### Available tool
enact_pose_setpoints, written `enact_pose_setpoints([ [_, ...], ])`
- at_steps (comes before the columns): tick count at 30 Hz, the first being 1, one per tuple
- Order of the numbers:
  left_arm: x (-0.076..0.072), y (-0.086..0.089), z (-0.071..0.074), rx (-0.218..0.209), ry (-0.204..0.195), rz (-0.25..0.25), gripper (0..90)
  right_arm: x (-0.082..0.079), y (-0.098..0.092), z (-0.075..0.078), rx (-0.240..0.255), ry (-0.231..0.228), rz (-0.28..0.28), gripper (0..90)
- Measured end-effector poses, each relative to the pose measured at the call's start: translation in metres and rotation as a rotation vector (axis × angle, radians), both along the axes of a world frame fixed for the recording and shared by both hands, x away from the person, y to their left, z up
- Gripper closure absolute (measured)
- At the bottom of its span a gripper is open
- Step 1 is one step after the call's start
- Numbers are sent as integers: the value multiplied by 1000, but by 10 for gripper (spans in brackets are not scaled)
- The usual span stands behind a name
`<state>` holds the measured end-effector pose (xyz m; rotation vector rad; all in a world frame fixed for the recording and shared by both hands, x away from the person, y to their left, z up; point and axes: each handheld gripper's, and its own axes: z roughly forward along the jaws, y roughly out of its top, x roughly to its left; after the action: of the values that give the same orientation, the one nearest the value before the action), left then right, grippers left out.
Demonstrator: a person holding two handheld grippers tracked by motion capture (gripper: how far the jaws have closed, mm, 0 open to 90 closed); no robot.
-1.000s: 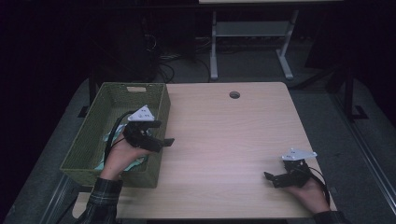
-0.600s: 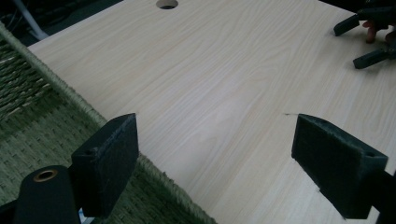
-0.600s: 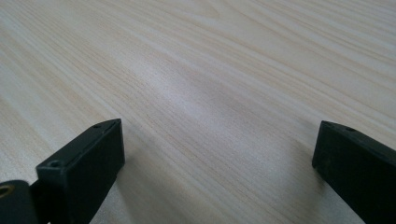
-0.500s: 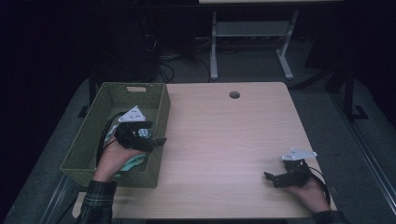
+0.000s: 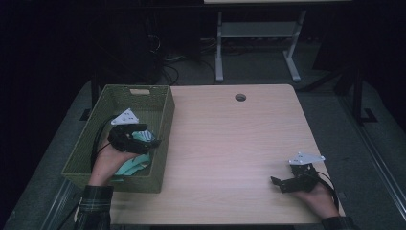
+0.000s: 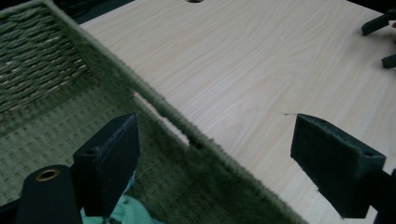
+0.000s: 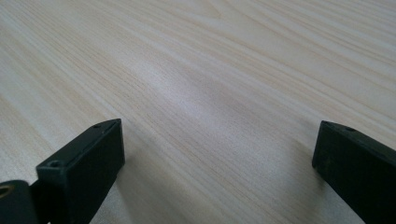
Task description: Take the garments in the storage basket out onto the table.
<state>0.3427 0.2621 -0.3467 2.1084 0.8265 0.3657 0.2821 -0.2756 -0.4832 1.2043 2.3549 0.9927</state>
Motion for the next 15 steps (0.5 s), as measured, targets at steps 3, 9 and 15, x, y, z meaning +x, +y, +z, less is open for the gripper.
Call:
enact_pose_setpoints([
  [3,2,8,-4,-6,-4,16,181,0,0,0,0,0,0,19],
  [9,4,16,-12,-8,0,37,182,0,0,0,0,1,2,19],
  [15,8,26,-23,15,19,58,188,0,0,0,0,1,3,19],
])
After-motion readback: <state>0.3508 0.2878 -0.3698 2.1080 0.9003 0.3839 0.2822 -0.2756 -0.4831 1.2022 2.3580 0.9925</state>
